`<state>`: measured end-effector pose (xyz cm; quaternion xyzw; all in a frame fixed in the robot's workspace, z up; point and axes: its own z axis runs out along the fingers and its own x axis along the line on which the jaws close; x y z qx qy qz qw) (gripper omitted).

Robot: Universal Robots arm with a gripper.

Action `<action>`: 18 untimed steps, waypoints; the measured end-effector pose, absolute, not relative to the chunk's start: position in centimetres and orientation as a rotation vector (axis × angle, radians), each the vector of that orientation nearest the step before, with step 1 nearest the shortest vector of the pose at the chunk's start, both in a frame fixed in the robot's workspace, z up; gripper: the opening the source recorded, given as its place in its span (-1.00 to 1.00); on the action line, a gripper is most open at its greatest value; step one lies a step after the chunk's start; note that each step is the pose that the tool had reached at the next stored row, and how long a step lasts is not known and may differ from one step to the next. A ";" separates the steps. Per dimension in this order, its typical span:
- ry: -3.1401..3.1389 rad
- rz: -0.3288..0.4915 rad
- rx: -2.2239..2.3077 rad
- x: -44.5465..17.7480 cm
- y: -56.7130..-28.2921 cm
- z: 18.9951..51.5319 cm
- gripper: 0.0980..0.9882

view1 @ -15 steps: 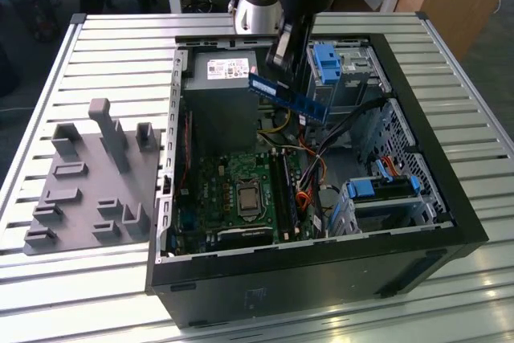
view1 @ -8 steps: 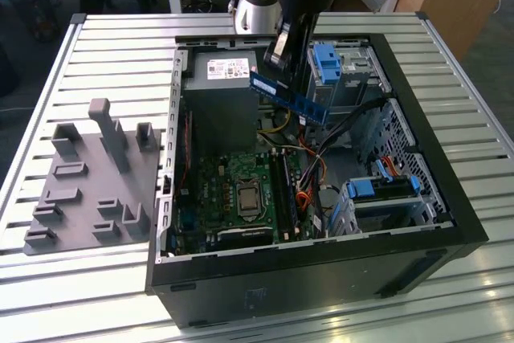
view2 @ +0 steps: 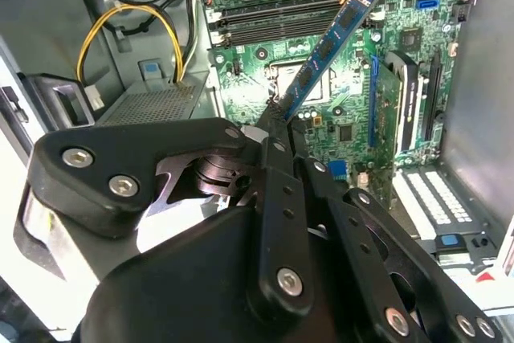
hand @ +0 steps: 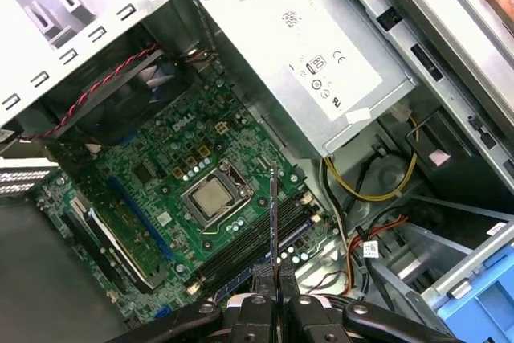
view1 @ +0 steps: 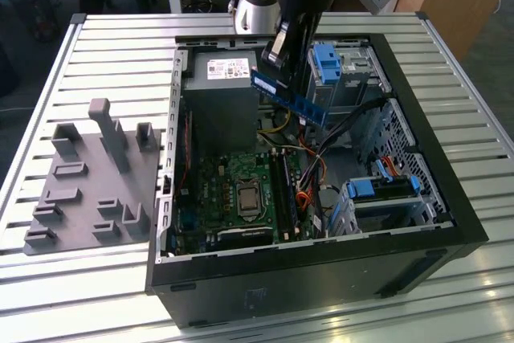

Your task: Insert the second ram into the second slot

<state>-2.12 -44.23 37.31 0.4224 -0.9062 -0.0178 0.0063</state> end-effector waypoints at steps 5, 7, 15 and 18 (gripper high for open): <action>-2.859 -0.056 1.272 -2.1 -44.2 37.3 -0.91; -2.868 -0.056 1.253 -2.1 -44.2 37.3 -0.91; -2.902 -0.056 1.173 -2.1 -44.2 37.3 -0.91; -2.915 -0.057 1.143 -2.1 -44.2 37.3 -0.91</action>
